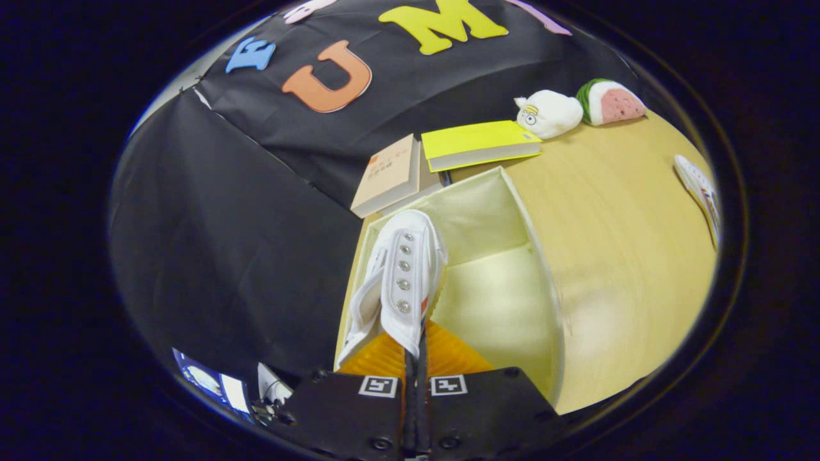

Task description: Open the storage box then place both shoes into the box .Put the left shoe in first, then the right shoe, with the right side of both shoes facing outward in a uniform manner.

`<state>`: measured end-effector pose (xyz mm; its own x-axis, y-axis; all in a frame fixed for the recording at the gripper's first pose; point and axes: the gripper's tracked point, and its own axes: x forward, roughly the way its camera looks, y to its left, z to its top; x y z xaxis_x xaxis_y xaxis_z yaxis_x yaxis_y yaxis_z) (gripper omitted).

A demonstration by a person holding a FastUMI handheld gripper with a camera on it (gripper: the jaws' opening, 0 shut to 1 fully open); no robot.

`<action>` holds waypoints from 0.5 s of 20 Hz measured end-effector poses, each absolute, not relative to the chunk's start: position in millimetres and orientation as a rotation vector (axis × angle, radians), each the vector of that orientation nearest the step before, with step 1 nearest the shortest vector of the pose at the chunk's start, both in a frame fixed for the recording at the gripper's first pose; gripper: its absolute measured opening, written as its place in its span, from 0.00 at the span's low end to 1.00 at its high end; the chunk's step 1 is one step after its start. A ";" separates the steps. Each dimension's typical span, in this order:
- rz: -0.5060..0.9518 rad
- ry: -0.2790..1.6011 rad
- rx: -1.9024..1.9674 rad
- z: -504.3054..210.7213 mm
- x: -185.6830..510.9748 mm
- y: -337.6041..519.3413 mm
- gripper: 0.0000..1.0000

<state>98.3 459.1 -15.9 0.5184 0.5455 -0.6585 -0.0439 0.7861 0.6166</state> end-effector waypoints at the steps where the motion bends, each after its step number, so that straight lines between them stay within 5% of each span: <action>1: 0.364 0.983 0.582 -20.1 97.9 463.7 0.05; 8: 0.348 1.077 0.617 -35.7 97.1 485.2 0.08; 10: 0.373 1.053 0.619 -26.8 95.4 491.3 0.36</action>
